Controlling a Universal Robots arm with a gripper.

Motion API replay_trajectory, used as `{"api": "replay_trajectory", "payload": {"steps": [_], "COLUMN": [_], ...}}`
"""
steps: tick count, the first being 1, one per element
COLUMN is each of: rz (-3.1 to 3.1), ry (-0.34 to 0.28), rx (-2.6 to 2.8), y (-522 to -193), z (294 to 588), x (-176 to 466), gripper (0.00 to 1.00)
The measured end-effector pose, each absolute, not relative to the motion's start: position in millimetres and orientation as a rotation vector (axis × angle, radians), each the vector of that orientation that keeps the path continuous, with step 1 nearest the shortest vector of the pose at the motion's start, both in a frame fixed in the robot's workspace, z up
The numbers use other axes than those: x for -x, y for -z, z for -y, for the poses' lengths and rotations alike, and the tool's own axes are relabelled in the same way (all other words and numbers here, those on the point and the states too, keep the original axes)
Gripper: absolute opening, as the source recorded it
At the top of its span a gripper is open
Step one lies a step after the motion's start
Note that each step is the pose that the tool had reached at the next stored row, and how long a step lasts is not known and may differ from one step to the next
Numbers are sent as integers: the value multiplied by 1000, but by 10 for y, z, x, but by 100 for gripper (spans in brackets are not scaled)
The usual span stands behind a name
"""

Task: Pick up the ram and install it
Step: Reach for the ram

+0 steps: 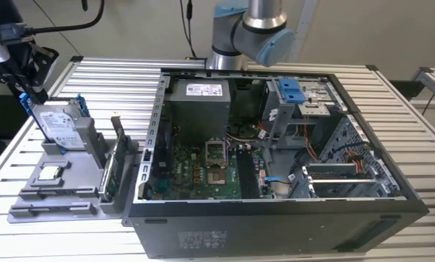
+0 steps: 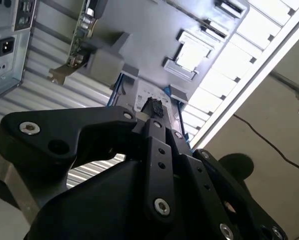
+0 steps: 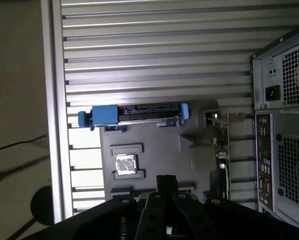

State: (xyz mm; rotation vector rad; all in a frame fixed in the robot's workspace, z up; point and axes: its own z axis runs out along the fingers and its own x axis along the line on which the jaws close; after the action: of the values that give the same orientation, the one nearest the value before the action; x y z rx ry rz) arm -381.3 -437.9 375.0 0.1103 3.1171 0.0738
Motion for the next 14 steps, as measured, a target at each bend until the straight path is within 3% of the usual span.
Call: {"api": "replay_trajectory", "payload": {"steps": [14], "rz": [-3117], "ry": [-74], "rx": [-108], "y": [-3694], "z": [4562], "x": [3817], "gripper": [11]}}
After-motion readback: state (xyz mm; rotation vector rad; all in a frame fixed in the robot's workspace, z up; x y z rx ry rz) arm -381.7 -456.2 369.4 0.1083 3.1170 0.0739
